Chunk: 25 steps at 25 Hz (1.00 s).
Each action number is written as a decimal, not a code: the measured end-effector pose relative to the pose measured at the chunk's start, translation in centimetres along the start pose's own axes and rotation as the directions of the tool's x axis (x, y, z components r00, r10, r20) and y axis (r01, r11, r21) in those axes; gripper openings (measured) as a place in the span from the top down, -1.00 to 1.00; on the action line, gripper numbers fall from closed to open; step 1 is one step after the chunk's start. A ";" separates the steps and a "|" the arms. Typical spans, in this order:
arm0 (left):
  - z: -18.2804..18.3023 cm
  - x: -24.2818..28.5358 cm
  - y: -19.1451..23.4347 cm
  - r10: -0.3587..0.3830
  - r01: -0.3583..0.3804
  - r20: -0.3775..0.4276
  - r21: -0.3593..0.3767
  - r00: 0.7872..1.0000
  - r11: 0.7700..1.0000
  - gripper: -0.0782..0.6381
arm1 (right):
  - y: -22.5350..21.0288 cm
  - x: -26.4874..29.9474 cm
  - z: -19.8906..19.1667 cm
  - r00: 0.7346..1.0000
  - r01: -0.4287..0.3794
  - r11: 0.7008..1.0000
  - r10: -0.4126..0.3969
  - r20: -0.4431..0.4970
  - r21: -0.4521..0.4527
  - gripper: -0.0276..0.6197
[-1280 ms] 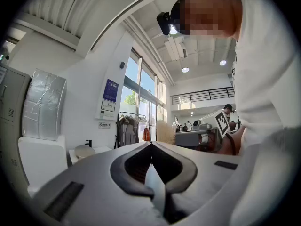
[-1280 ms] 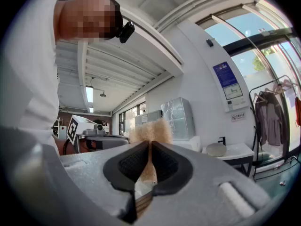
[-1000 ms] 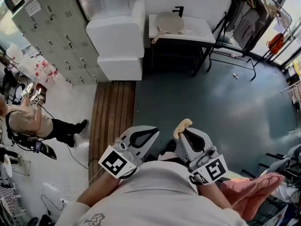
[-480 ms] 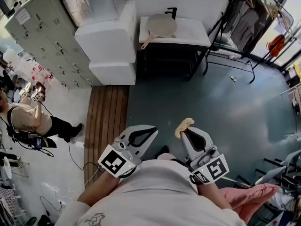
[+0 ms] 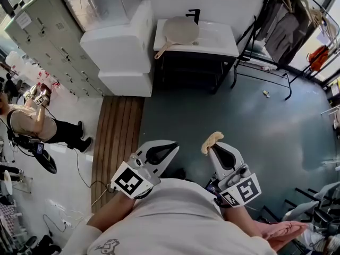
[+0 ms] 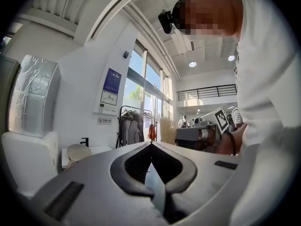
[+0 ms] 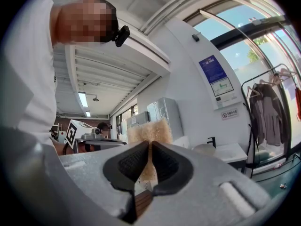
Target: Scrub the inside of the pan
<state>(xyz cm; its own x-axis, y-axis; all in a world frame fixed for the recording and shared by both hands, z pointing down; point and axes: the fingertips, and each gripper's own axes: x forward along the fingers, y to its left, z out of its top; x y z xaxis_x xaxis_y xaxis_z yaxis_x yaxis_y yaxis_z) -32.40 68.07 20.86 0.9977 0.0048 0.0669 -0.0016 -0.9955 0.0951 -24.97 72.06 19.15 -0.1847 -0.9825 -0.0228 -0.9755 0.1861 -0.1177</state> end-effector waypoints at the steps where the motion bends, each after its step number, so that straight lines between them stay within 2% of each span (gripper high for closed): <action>1: 0.0 0.4 0.5 0.003 -0.003 0.001 0.000 1.000 1.000 0.79 | -0.5 0.3 -0.1 1.000 0.001 1.000 -0.001 0.002 0.002 0.83; 13: 0.6 4.6 7.6 -0.060 0.060 0.012 0.009 0.998 0.998 0.79 | -5.6 5.9 -0.2 0.998 0.068 0.998 -0.068 -0.007 0.009 0.83; 18: 1.7 5.6 13.2 -0.083 0.083 0.017 0.017 0.996 0.996 0.79 | -7.1 11.2 -0.1 0.997 0.075 0.997 -0.075 -0.010 0.001 0.82; 25: 3.1 5.5 21.7 -0.139 0.139 0.007 0.035 0.990 0.990 0.79 | -8.8 19.5 0.7 0.991 0.134 0.991 -0.133 0.002 -0.005 0.83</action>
<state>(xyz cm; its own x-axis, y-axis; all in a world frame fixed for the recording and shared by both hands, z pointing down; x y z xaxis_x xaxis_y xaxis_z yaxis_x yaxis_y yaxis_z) -26.75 46.16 20.21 0.9887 0.1426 0.0458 0.1393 -0.9878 0.0690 -19.89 51.30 19.04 -0.0526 -0.9986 -0.0086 -0.9919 0.0532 -0.1152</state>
